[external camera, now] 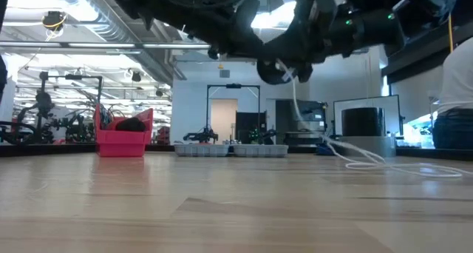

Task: Coil cords
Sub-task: Coil the white wire into the spool

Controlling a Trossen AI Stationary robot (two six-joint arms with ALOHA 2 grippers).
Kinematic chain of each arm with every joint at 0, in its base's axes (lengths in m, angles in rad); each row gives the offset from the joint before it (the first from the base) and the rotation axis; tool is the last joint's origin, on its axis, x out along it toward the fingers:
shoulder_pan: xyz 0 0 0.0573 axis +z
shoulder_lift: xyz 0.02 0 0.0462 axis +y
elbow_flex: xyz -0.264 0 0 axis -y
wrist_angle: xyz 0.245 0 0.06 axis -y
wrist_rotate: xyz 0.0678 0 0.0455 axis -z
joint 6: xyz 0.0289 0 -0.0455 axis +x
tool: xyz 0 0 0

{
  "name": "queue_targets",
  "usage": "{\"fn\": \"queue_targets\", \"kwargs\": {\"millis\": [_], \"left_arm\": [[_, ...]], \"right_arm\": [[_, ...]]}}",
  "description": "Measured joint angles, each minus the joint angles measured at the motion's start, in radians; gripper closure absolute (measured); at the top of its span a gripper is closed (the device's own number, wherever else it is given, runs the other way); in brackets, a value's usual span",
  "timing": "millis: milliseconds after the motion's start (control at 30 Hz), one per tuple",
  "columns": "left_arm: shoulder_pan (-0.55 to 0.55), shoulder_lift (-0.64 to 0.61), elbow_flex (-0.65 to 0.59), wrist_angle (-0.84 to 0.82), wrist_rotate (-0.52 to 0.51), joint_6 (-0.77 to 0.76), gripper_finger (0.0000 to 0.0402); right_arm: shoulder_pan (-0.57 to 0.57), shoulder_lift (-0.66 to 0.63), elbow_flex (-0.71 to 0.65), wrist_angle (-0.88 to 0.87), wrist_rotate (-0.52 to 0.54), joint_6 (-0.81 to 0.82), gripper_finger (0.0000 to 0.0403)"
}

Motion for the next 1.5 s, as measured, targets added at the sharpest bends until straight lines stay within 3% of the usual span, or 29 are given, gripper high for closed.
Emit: {"fn": "queue_targets", "kwargs": {"millis": [733, 900, 1167, 1367, 1500], "left_arm": [[-0.08, -0.102, -0.001, -0.028, 0.002, 0.021, 0.0402], [-0.08, -0.102, -0.001, -0.034, 0.002, 0.026, 0.0402], [-0.08, -0.103, 0.002, -0.031, 0.003, 0.047, 0.0402], [-0.08, -0.103, 0.001, -0.034, 0.003, 0.047, 0.0402], [-0.08, -0.103, 0.001, -0.034, 0.003, 0.047, 0.0402]], "right_arm": [[0.0, 0.044, 0.006, -0.158, 0.004, -0.013, 0.0397], [0.0, 0.038, 0.006, -0.18, 0.005, -0.01, 0.0367], [-0.001, -0.169, 0.005, -0.511, 0.005, -0.086, 0.0281], [-0.001, -0.32, 0.005, -0.769, 0.005, -0.138, 0.0261], [0.0, -0.308, -0.028, -0.707, 0.002, -0.148, 0.0261]]}}
